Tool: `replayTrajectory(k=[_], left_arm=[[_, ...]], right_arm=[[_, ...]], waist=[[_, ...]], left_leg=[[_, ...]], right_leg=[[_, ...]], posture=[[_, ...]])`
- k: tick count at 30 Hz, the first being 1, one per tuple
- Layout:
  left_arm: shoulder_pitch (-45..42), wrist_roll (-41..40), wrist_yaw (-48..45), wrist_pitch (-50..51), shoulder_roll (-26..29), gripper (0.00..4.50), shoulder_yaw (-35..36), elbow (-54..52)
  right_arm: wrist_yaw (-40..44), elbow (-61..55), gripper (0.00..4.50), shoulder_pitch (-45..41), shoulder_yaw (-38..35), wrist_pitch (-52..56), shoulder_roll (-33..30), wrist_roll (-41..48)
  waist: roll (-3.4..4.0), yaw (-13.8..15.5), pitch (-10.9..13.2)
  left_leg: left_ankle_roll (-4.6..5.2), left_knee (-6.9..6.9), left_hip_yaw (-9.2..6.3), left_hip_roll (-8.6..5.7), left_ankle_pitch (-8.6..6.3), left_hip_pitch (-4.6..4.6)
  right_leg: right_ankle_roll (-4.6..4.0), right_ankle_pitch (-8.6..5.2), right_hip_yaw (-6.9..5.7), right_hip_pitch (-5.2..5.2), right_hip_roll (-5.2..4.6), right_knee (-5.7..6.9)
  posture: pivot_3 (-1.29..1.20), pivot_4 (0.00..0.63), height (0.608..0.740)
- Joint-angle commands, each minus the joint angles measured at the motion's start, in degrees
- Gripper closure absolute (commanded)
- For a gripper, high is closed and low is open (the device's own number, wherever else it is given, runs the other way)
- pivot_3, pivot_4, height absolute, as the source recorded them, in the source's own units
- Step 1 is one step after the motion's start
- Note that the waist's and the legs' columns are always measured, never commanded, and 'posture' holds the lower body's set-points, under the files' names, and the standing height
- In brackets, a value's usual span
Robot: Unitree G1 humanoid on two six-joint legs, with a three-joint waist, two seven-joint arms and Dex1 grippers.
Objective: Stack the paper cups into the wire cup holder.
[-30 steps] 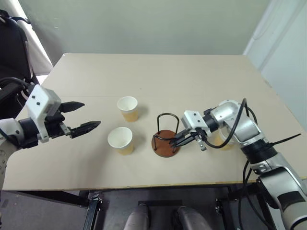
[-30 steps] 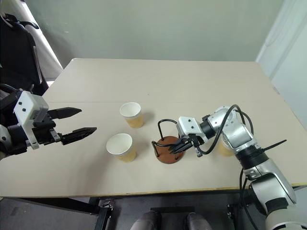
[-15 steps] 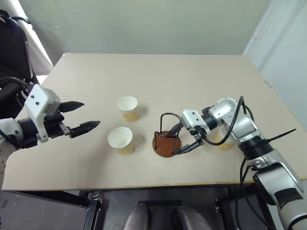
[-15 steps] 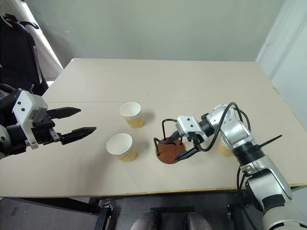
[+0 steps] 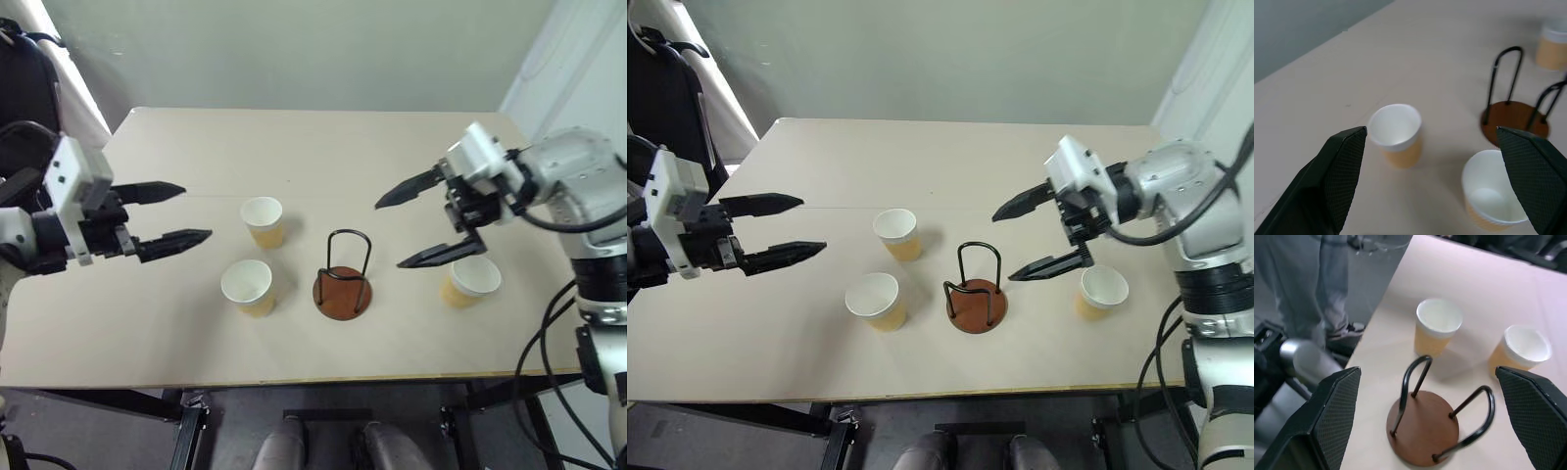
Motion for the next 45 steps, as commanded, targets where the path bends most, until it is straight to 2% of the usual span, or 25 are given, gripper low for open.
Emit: replayTrajectory(k=[1, 4, 9, 14, 18, 25, 28, 38, 39, 43, 45], left_arm=[[-4.3, -1.2, -3.5, -1.4, 0.7, 0.00, -3.0, -0.8], [-6.4, -1.1, -6.2, -1.6, 0.5, 0.00, -6.7, -1.8], [-9.5, -3.8, -10.0, 0.0, -1.4, 0.00, -11.3, -4.4], [-8.1, -3.4, -11.9, -0.1, -0.2, 0.00, -11.9, -5.3], [-6.5, -2.8, -10.6, -0.1, -0.3, 0.00, -11.1, -6.1], [-3.1, -3.5, -8.8, 1.0, 1.0, 0.00, -7.7, -8.1], [-1.6, -3.8, -8.0, 1.4, 1.4, 0.00, -6.3, -9.0], [1.0, -3.7, -6.5, 1.5, 1.9, 0.00, -4.3, -10.2], [1.3, -4.0, -6.5, 1.6, 2.1, 0.00, -3.8, -10.3], [1.2, -4.1, -6.4, 1.5, 2.7, 0.00, -2.1, -9.9], [1.9, -3.5, -6.5, 1.2, 3.1, 0.00, -1.5, -9.3]], right_arm=[[-0.6, -4.6, 0.04, 5.6, -3.9, 2.5, -10.1, -1.9], [-1.8, -7.6, 0.04, 12.9, -4.6, 1.9, -18.3, -5.0], [-6.5, -9.5, 0.04, 23.5, -6.1, 2.3, -23.1, -7.1], [-9.1, -9.6, 0.04, 25.1, -4.3, 0.8, -22.9, -9.8], [-11.9, -7.4, 0.04, 24.5, -0.2, -1.4, -19.9, -14.4], [-11.4, -5.1, 0.04, 24.3, 4.3, -4.4, -17.6, -18.4], [-11.7, -2.6, 0.58, 23.5, 5.6, -6.4, -16.5, -20.5], [-10.2, 1.3, 4.29, 20.7, 6.0, -9.8, -14.9, -22.8], [-8.6, 0.9, 4.48, 19.7, 4.8, -9.1, -15.1, -20.7], [-2.5, -0.8, 4.48, 16.3, 0.7, -3.9, -15.8, -12.0], [-1.1, -0.9, 4.48, 11.8, -1.7, -1.1, -15.1, -7.7]], waist=[[-0.06, 0.4, 0.0], [-0.06, 1.0, 0.0], [-0.08, 0.1, 0.0], [-0.07, -0.5, 0.0], [-0.07, -0.3, 0.0], [-0.07, -0.2, 0.0], [-0.07, -0.1, 0.0], [-0.06, -0.1, 0.0], [-0.06, -0.1, 0.0], [-0.06, -0.1, 0.0], [-0.04, -0.2, 0.0]], left_leg=[[0.00, 0.01, -0.01, 0.00, 0.00, -0.02], [0.06, 0.09, -0.03, -0.02, -0.03, -0.08], [0.06, 0.08, 0.10, 0.00, -0.07, 0.13], [0.12, 0.08, 0.17, 0.02, -0.08, 0.23], [0.26, 0.13, 0.15, 0.03, -0.10, 0.28], [0.41, 0.26, 0.16, 0.02, -0.16, 0.25], [0.42, 0.28, 0.16, 0.02, -0.17, 0.27], [0.43, 0.30, 0.17, 0.02, -0.17, 0.27], [0.43, 0.30, 0.16, 0.02, -0.17, 0.27], [0.42, 0.25, 0.18, 0.02, -0.16, 0.25], [0.42, 0.23, 0.20, 0.02, -0.16, 0.27]], right_leg=[[0.01, 0.00, -0.01, 0.01, 0.00, -0.01], [0.06, -0.02, 0.00, 0.10, -0.01, -0.12], [0.21, -0.04, 0.10, 0.23, 0.00, -0.05], [0.40, -0.11, 0.18, 0.29, 0.03, -0.03], [0.52, -0.12, 0.19, 0.44, 0.04, -0.09], [0.57, -0.10, 0.20, 0.49, 0.04, -0.11], [0.57, -0.10, 0.20, 0.50, 0.04, -0.12], [0.56, -0.09, 0.20, 0.51, 0.04, -0.11], [0.56, -0.09, 0.20, 0.51, 0.04, -0.11], [0.55, -0.09, 0.20, 0.48, 0.04, -0.11], [0.54, -0.10, 0.21, 0.49, 0.04, -0.12]], posture=[[0.00, 0.150, 0.740], [0.00, 0.150, 0.740], [0.00, 0.150, 0.740], [0.00, 0.150, 0.740], [0.00, 0.150, 0.740], [0.00, 0.150, 0.740], [0.00, 0.150, 0.740], [0.00, 0.150, 0.740], [0.00, 0.150, 0.740], [0.00, 0.150, 0.740], [0.00, 0.150, 0.740]])
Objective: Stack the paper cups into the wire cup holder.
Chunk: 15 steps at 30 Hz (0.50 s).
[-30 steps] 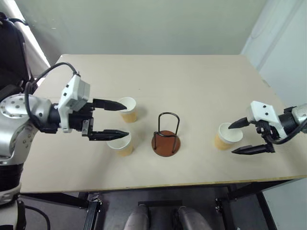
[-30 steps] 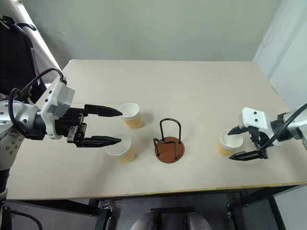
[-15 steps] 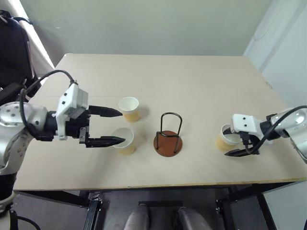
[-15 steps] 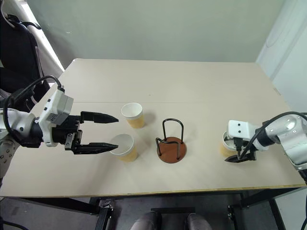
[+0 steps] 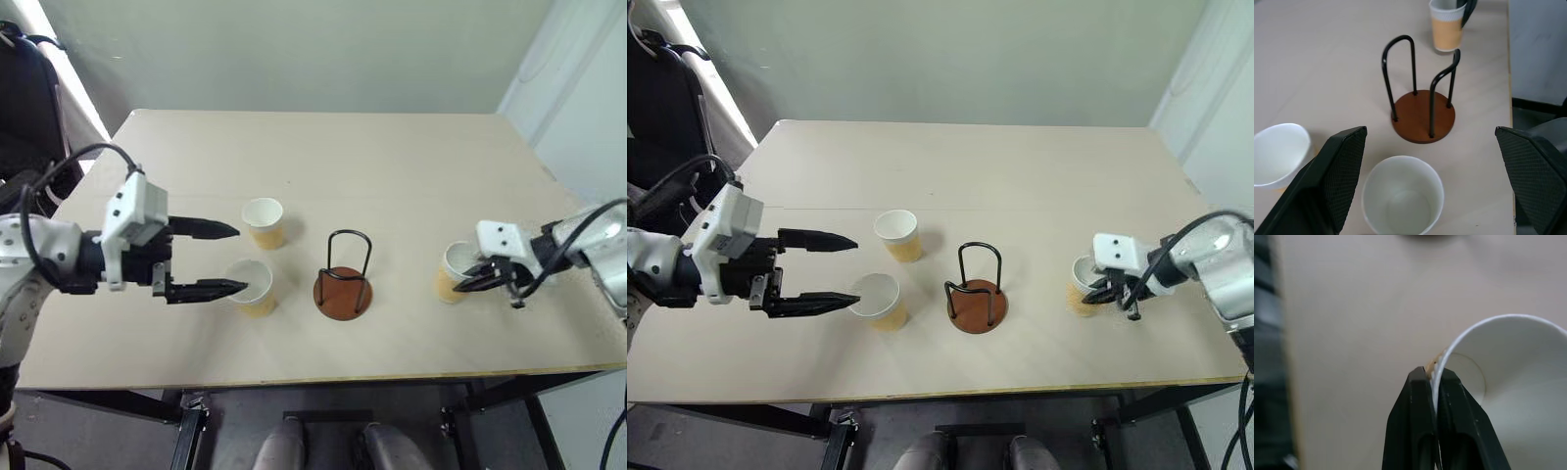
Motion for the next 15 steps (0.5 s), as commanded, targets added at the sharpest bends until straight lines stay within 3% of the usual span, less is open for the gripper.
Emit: replayTrajectory(k=[1, 7, 11, 15], left_arm=[[0.5, 0.0, 0.5, -0.4, 1.3, 0.00, 3.0, -0.4], [2.7, 0.4, 1.6, -0.4, 1.1, 0.00, 3.9, -1.2], [4.1, 0.8, 2.4, -0.5, 1.0, 0.00, 4.0, -1.9], [4.9, 0.6, 3.1, -0.3, 1.0, 0.00, 4.3, -2.8]], right_arm=[[2.6, -1.3, 4.48, -8.7, -6.7, 4.6, 0.5, 7.9], [-2.4, -0.8, 4.48, -24.3, -10.5, 12.2, 10.1, 16.8], [-5.9, -8.9, 4.48, -24.5, -8.5, 16.1, 15.9, 20.5], [-8.6, -11.9, 4.48, -21.2, -2.9, 13.2, 18.1, 15.7]], waist=[[0.03, 0.0, 0.0], [0.03, -0.3, 0.0], [0.02, -0.3, 0.0], [0.01, 0.0, 0.0]], left_leg=[[-0.01, -0.01, 0.01, 0.00, 0.01, 0.00], [-0.01, -0.14, 0.03, 0.03, 0.02, 0.11], [-0.01, -0.20, 0.01, 0.07, 0.02, 0.11], [-0.01, -0.14, -0.01, 0.07, 0.00, -0.02]], right_leg=[[0.00, 0.00, 0.02, -0.02, 0.00, 0.00], [-0.16, -0.08, 0.03, -0.04, 0.00, 0.01], [-0.31, -0.17, -0.03, -0.08, 0.02, 0.03], [-0.31, -0.17, -0.07, -0.15, 0.02, 0.01]], posture=[[0.00, 0.150, 0.740], [0.00, 0.150, 0.740], [0.00, 0.150, 0.740], [0.00, 0.150, 0.740]])
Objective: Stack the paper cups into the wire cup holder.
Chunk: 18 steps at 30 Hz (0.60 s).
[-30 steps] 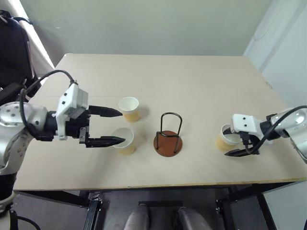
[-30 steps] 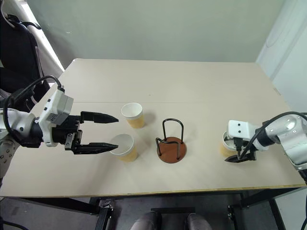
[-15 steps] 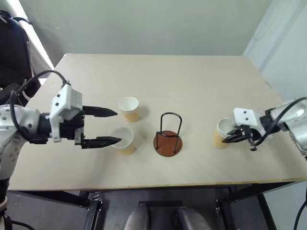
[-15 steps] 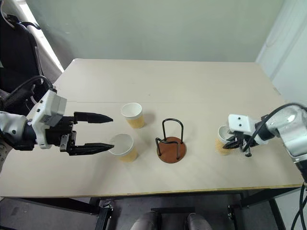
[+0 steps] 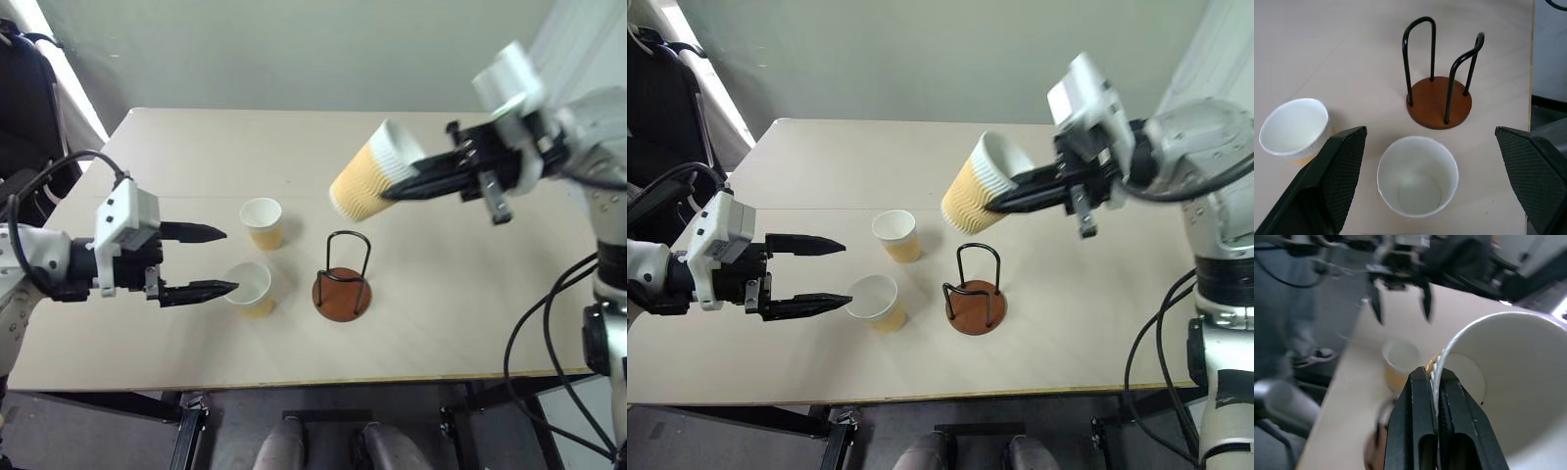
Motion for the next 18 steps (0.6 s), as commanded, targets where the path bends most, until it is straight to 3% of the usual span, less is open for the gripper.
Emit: replayTrajectory(k=[1, 18], left_arm=[[0.7, -0.4, 0.8, -0.2, 0.6, 0.00, 2.6, -2.1], [4.3, -2.9, 2.8, 2.2, 1.2, 0.00, 8.1, -6.3]], right_arm=[[-2.1, -2.2, 4.48, 1.7, 4.1, -3.3, 0.0, -4.6], [-2.2, -1.5, 4.48, 5.2, 10.4, -9.7, 1.7, -10.8]], waist=[[0.00, 0.0, 0.0], [0.00, -0.2, 0.0]], left_leg=[[0.00, 0.01, 0.00, -0.02, 0.00, -0.03], [-0.03, 0.03, 0.02, 0.00, 0.02, 0.00]], right_leg=[[0.02, 0.02, 0.01, -0.02, -0.01, -0.01], [-0.02, 0.11, 0.01, -0.06, 0.00, 0.08]], posture=[[0.00, 0.150, 0.740], [0.00, 0.150, 0.740]])
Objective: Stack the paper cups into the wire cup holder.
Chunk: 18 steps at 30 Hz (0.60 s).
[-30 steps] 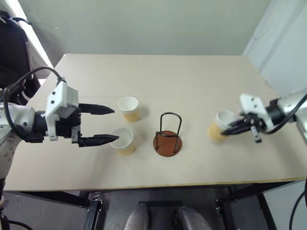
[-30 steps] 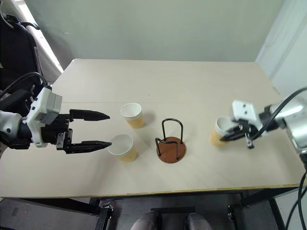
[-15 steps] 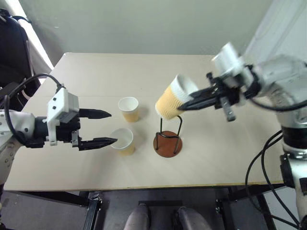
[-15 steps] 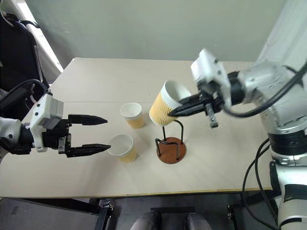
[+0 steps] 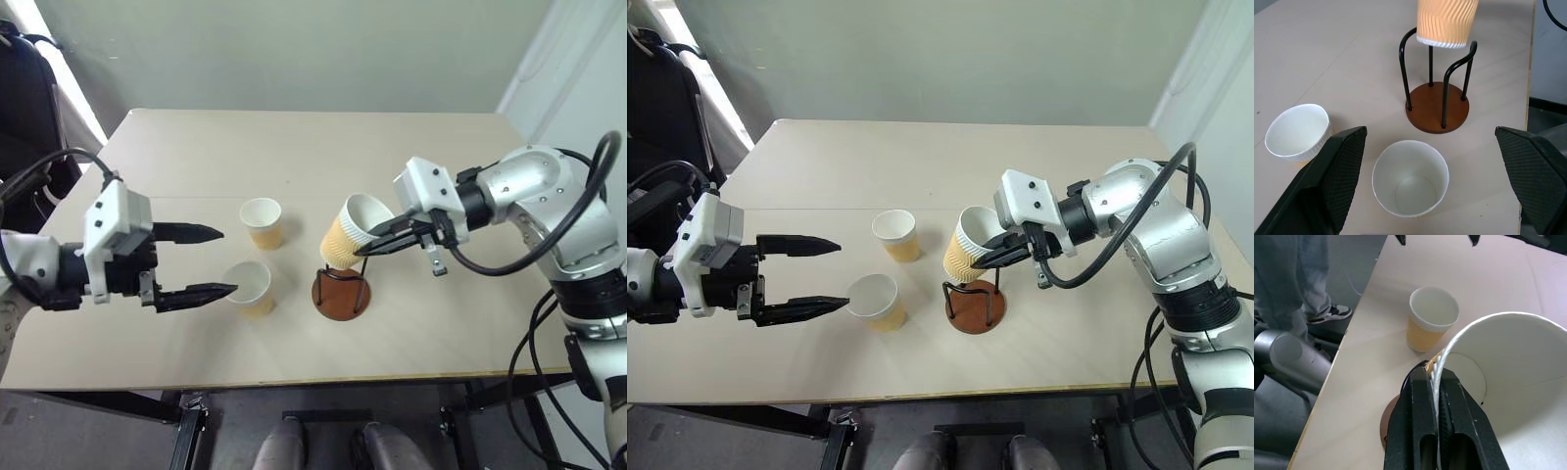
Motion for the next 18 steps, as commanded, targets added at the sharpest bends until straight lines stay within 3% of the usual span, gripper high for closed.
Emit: replayTrajectory(k=[1, 4, 13, 17, 18], left_arm=[[0.3, -0.2, 0.7, 0.2, 1.3, 0.00, 2.7, -1.7], [0.7, -0.2, 0.8, 0.3, 1.3, 0.00, 3.3, -1.8], [-1.7, 1.8, 0.9, -1.3, 2.8, 0.00, 1.3, 0.5], [-3.4, 5.5, -0.4, -4.1, 4.7, 0.00, -3.3, 2.1], [-3.7, 6.7, -1.0, -5.1, 5.3, 0.00, -4.8, 2.3]], right_arm=[[-0.8, -0.2, 4.48, -0.6, 0.5, -1.9, 0.7, -1.9], [-0.7, 0.8, 4.48, -0.6, 0.8, -2.3, 0.9, -2.8], [-0.5, 3.1, 1.56, -0.9, 0.2, -3.8, 0.6, -4.4], [-1.3, 5.4, 0.06, -0.6, -5.0, -1.7, -0.9, -1.5], [-1.3, 5.7, 0.02, -0.2, -7.6, 0.0, -1.3, 0.9]], waist=[[0.00, 0.0, 0.0], [0.00, 0.0, 0.0], [0.00, 0.0, 0.0], [0.00, 0.1, 0.0], [0.00, 0.1, 0.0]], left_leg=[[0.00, 0.00, 0.00, 0.00, 0.00, 0.00], [0.00, -0.01, -0.01, 0.01, 0.00, 0.01], [-0.02, -0.01, -0.01, 0.01, -0.01, 0.00], [-0.02, -0.01, -0.01, 0.00, -0.01, -0.01], [-0.02, -0.01, -0.01, 0.00, -0.01, -0.01]], right_leg=[[0.00, 0.00, 0.00, 0.00, 0.00, 0.00], [-0.02, 0.01, -0.01, -0.01, 0.00, 0.01], [-0.05, 0.01, -0.01, -0.02, 0.00, 0.02], [-0.07, 0.02, 0.00, -0.03, 0.00, 0.01], [-0.07, 0.02, 0.00, -0.03, 0.00, 0.01]], posture=[[0.00, 0.150, 0.740], [0.00, 0.150, 0.740], [0.00, 0.150, 0.740], [0.00, 0.150, 0.740], [0.00, 0.150, 0.740]])
